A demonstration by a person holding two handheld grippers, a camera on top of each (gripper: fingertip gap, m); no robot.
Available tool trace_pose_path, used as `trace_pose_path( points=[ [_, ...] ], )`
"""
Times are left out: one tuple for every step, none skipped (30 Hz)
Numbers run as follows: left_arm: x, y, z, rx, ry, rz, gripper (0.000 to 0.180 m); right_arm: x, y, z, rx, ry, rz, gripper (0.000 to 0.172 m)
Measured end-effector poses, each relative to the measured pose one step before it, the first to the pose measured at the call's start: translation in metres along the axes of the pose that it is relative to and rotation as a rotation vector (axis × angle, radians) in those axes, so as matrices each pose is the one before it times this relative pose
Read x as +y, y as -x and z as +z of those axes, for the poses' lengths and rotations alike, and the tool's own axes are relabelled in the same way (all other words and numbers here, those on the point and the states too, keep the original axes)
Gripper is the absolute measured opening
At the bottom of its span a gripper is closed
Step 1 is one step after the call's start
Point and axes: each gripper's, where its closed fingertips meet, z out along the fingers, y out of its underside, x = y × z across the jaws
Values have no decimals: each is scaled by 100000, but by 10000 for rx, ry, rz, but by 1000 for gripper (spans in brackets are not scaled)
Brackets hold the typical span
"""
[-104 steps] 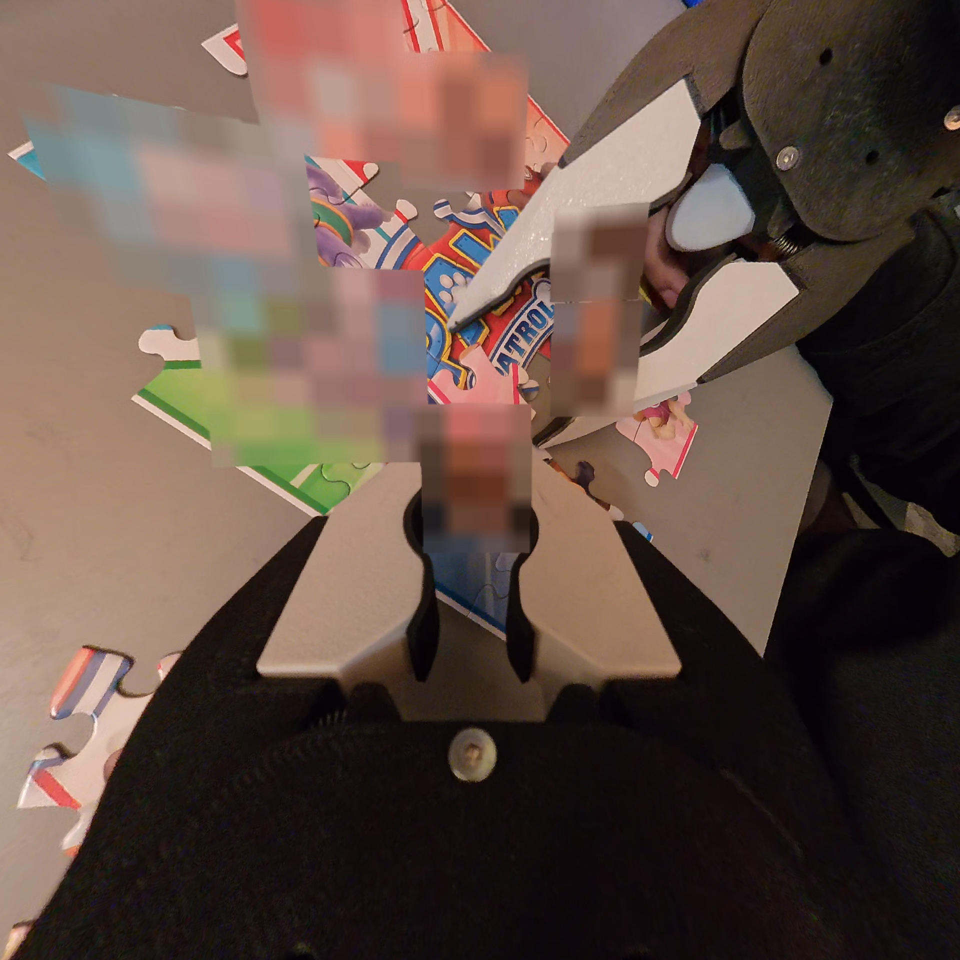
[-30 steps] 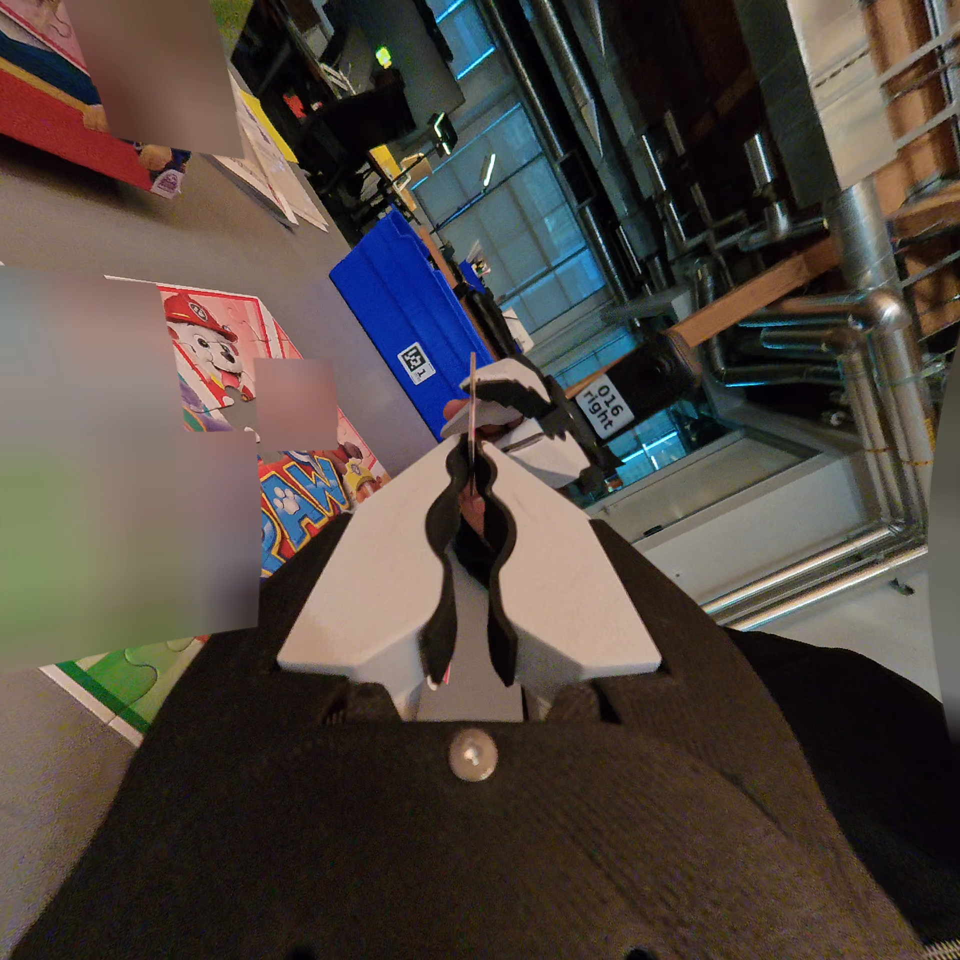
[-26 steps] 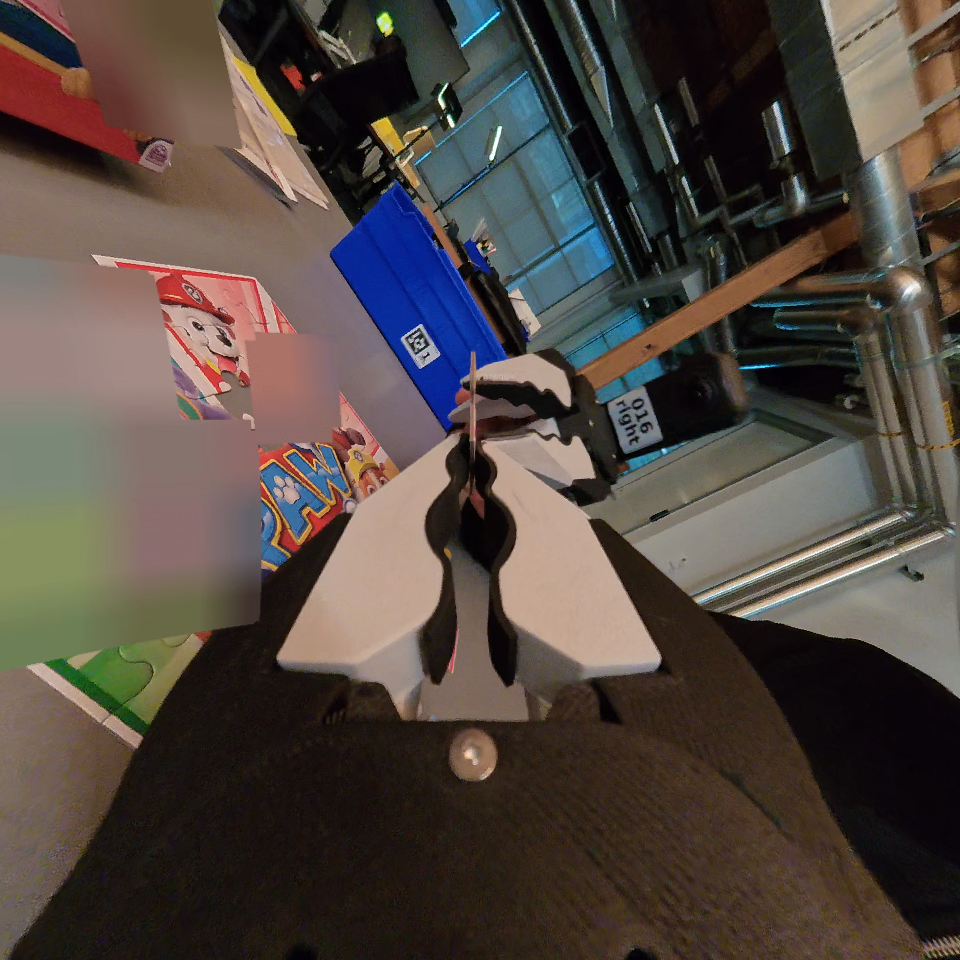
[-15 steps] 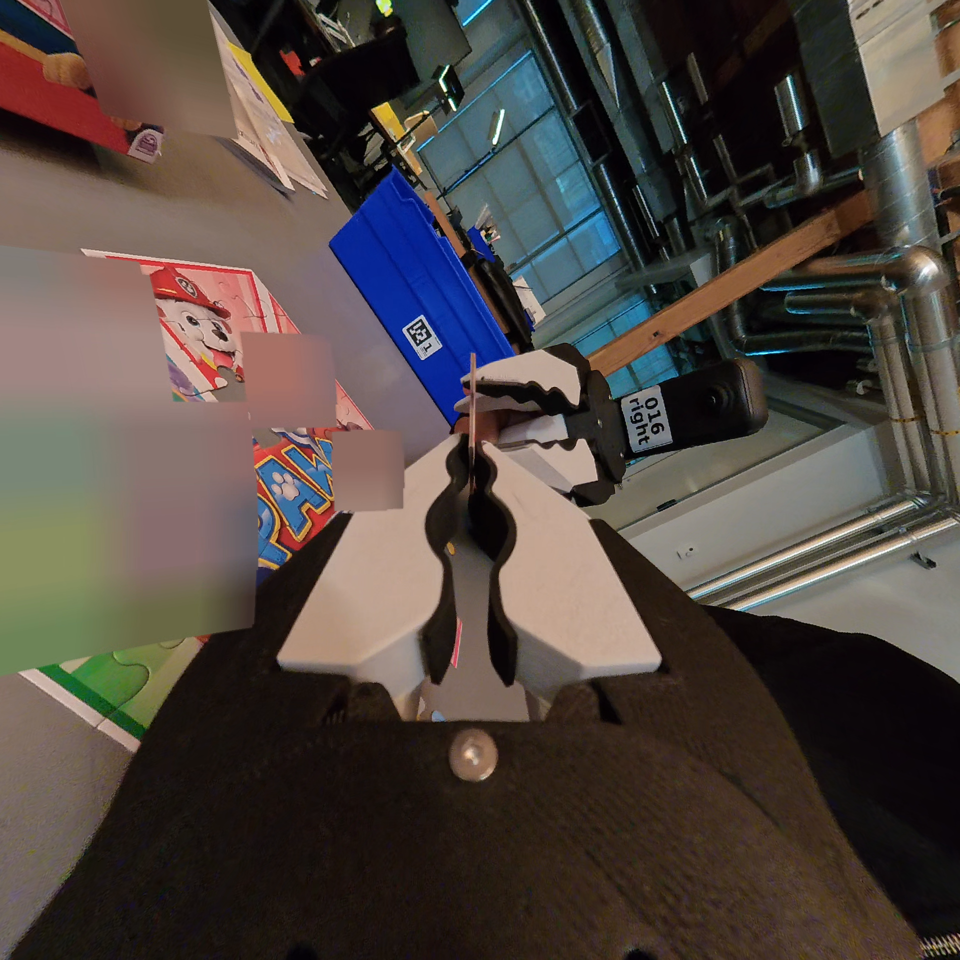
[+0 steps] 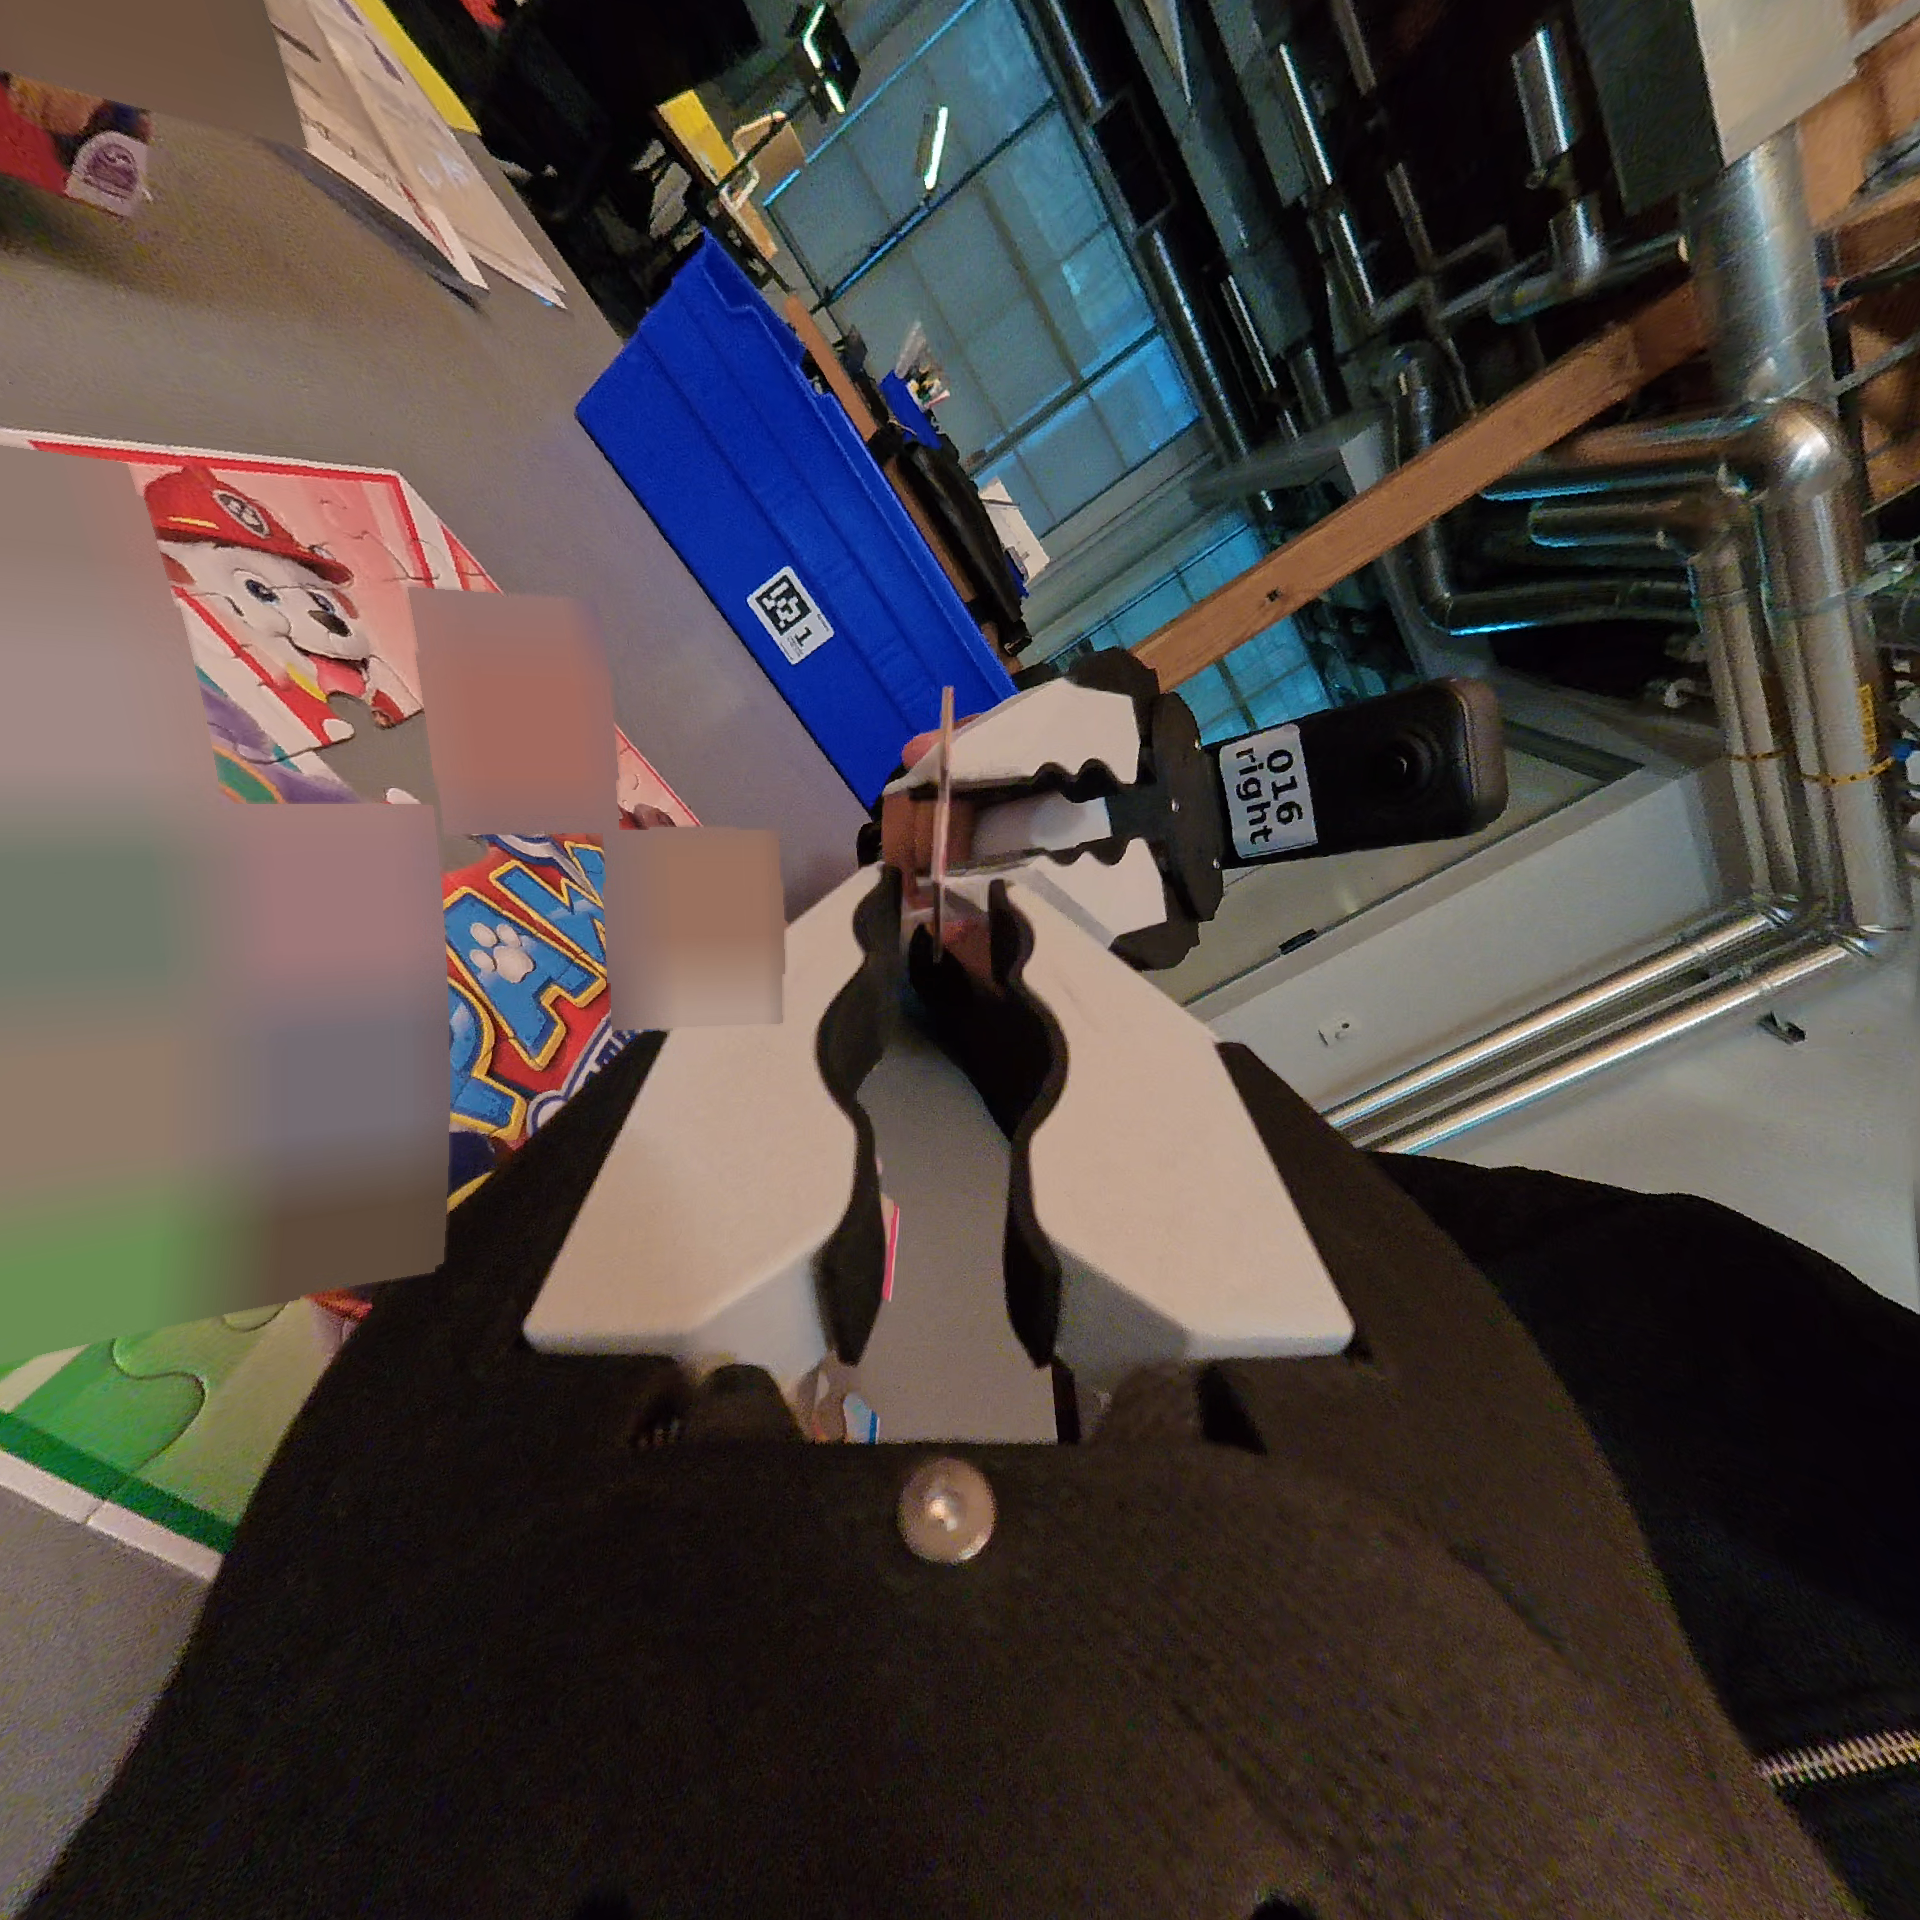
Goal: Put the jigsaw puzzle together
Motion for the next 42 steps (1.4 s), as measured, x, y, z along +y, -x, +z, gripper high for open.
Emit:
trace_pose_path(
  points=[
    [111, 74, 29, -48, 67, 36, 14, 88, -85, -268, 12, -30, 46, 12],
    [56, 60, 11, -66, 40, 39, 16, 185, -100, -338, 13, -10, 58, 12],
    [7, 55, -17, -74, 23, 62, 17, 298, -93, -409, 3, 23, 44, 12],
    [0, 30, -37, -82, 18, 98, 19, 454, -103, -516, -12, 79, 7, 12],
    [16, 67, -39, -110, 35, 124, 21, 689, -121, -610, -36, 197, -40, 12],
    [70, 67, -34, -136, 67, 156, 23, 944, -139, -692, -81, 294, -25, 12],
    [145, 130, 24, -207, 107, 183, 23, 1054, -120, -712, -148, 279, 88, 12],
    [278, 48, 134, -253, 184, 189, 24, 990, 132, -676, -356, 205, 198, 12],
    [439, -219, 314, -180, 293, 294, 24, 930, 415, -636, -560, 186, 247, 12],
    [647, -288, 498, -205, 440, 399, 19, 871, 512, -591, -579, 169, 254, 12],
    [878, -117, 641, -333, 587, 494, 13, 805, 576, -528, -549, 164, 224, 12],
    [1142, -160, 744, -294, 730, 679, 8, 743, 604, -434, -470, 184, 196, 12],
    [1143, -264, 826, -220, 726, 867, 2, 659, 613, -315, -376, 201, 138, 12],
    [827, -212, 847, -294, 519, 1013, 0, 524, 571, -164, -280, 174, 44, 12],
    [699, 27, 789, -467, 429, 855, 0, 414, 588, -9, -270, 135, -19, 12],
    [655, -225, 690, -255, 453, 555, 0, 391, 701, 110, -369, 151, 3, 12],
    [535, -683, 562, 130, 419, 346, 0, 407, 759, 192, -434, 201, 48, 12],
    [348, -739, 428, 257, 289, 251, 0, 333, 732, 199, -398, 207, 36, 12],
    [226, -347, 298, 70, 195, 169, 0, -6, 758, 175, -365, 81, -36, 12],
    [171, -92, 175, -63, 170, 104, 0, -291, 803, 153, -330, -34, -110, 12],
    [140, -164, 109, 6, 153, 71, 0, -358, 698, 153, -257, -36, -159, 12],
    [183, -160, 62, 37, 175, 13, 0, -198, 489, 164, -148, 55, -143, 12],
    [221, -34, 54, -33, 191, -13, 0, 81, 197, 172, -35, 180, -85, 12],
    [246, 62, 63, -89, 186, 19, 0, 324, 34, 176, 0, 264, -28, 12],
    [272, 69, 73, -92, 181, 33, 0, 387, 31, 150, -53, 236, 39, 12],
    [286, 35, 115, -51, 173, 33, 0, 314, 63, 99, -118, 151, 112, 12],
    [228, 17, 134, -19, 122, 20, 0, 177, 66, 55, -141, 70, 133, 12],
    [160, 24, 149, -12, 67, -5, 0, 53, 85, 44, -133, 19, 102, 12],
    [124, 16, 134, 7, 33, -24, 0, -65, 95, 63, -96, -18, 43, 13],
    [111, -31, 136, 31, 35, -27, 0, -119, 53, 81, -36, -27, -14, 13],
    [139, -7, 99, 16, 59, -15, 0, -80, -68, 93, 67, 13, -48, 13],
    [143, 7, 79, -17, 76, 5, 0, -5, -238, 79, 168, 50, -56, 14],
    [122, 12, 45, -25, 70, 28, 0, 45, -313, 37, 194, 38, -29, 17],
    [55, -28, 8, -14, 31, 38, 0, 50, -275, -13, 133, -11, 25, 19],
    [-38, -45, -16, 3, -25, 31, 0, 35, -234, -44, 73, -65, 85, 21],
    [-74, -52, -30, 29, -54, 12, 0, -9, -212, -88, 49, -98, 116, 25],
    [-96, -46, -39, 39, -64, 3, 0, -104, -228, -138, 81, -136, 96, 26],
    [-82, 2, -52, 25, -62, -11, 0, -304, -257, -179, 117, -243, 42, 26],
    [-103, 51, -55, -1, -65, -19, 0, -548, -208, -206, 129, -381, 13, 26],
    [-126, 53, -75, -11, -66, -24, 0, -680, -256, -209, 180, -426, 21, 25],
    [-167, 49, -95, -20, -80, -18, 0, -783, -329, -212, 263, -466, 8, 26],
    [-242, 53, -106, -34, -122, -22, 0, -823, -362, -188, 327, -516, -6, 26]
  ],
)
